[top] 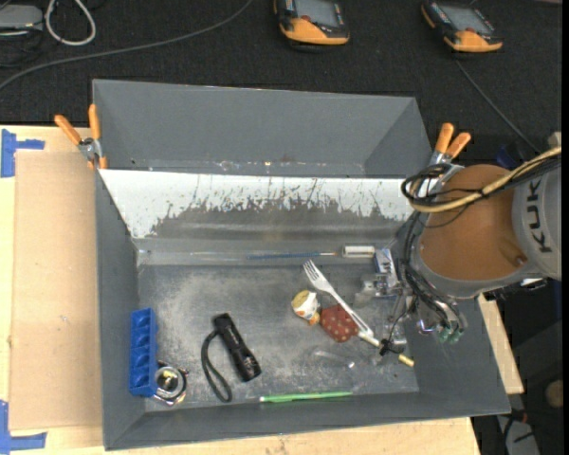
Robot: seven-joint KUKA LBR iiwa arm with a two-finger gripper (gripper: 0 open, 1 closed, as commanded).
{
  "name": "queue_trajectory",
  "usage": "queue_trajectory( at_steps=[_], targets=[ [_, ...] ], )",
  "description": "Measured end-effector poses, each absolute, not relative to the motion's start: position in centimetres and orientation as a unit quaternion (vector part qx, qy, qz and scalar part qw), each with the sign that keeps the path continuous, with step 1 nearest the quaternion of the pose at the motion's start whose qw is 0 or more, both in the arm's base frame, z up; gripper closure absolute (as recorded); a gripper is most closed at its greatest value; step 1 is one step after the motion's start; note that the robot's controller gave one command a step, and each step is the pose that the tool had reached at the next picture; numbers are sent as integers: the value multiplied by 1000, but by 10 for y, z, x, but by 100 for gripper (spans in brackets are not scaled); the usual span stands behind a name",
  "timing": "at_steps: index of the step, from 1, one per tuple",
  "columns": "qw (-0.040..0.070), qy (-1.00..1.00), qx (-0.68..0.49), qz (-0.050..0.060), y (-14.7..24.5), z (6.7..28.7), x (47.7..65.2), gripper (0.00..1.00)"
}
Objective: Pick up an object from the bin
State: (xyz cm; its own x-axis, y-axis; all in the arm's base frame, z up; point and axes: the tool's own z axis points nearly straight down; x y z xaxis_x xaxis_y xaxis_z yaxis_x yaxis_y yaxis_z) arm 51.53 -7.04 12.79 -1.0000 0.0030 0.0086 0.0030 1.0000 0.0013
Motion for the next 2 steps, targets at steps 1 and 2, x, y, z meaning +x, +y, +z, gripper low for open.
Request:
queue_trajectory(
  at_steps=[1, 2],
  targets=[
    [1, -1000, 0, 0, -70, 131, 517, 0],
    [-2, -997, -76, 0, -68, 92, 548, 0]
  ],
)
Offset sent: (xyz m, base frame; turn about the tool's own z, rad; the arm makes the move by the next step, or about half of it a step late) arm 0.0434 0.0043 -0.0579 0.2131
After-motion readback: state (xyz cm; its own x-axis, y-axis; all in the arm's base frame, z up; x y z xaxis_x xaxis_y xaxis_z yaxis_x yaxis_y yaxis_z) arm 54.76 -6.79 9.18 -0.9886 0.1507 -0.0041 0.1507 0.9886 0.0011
